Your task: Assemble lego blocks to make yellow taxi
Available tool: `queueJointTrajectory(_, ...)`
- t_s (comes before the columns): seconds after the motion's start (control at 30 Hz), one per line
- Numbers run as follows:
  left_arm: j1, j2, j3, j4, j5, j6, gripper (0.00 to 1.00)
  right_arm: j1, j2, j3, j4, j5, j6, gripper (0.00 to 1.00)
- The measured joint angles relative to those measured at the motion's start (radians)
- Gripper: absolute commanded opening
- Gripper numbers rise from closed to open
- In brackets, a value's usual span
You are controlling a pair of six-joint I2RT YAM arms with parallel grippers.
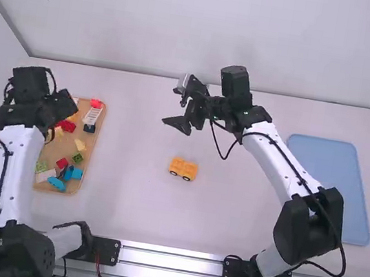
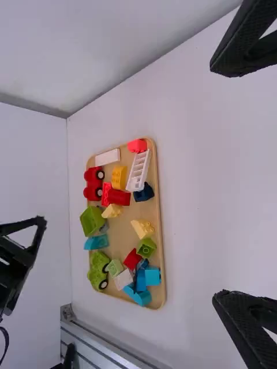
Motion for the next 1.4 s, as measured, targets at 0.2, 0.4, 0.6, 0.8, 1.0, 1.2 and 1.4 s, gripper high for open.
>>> queueJointTrajectory(0.2, 0.132, 0.051, -0.008, 0.003, 0.060, -0.068, 0.99, -0.020, 0.000, 0.000, 0.024, 0.003, 0.032, 0.99)
queueJointTrajectory(0.4, 0.128, 0.193, -0.004, -0.005, 0.151, -0.031, 0.99, -0.016, 0.000, 0.000, 0.039, 0.003, 0.049, 0.98)
queueJointTrajectory(0.6, 0.128, 0.391, 0.182, -0.126, 0.182, -0.003, 0.99, -0.014, 0.000, 0.000, 0.041, 0.003, 0.051, 0.98)
queueJointTrajectory(0.8, 0.126, 0.567, 0.427, -0.306, 0.184, 0.018, 0.99, -0.011, 0.000, 0.000, -0.004, 0.004, 0.024, 0.98)
queueJointTrajectory(1.0, 0.126, 0.635, 0.419, -0.310, 0.219, 0.019, 0.97, -0.004, 0.000, 0.000, -0.011, 0.005, 0.003, 0.99)
queueJointTrajectory(1.2, 0.114, 0.634, 0.358, -0.310, 0.294, 0.022, 0.87, -0.011, 0.000, 0.000, -0.007, 0.004, -0.001, 0.98)
queueJointTrajectory(1.4, 0.010, 0.634, 0.313, -0.311, 0.209, -0.047, 0.90, -0.011, 0.000, 0.000, -0.008, 0.004, -0.002, 0.99)
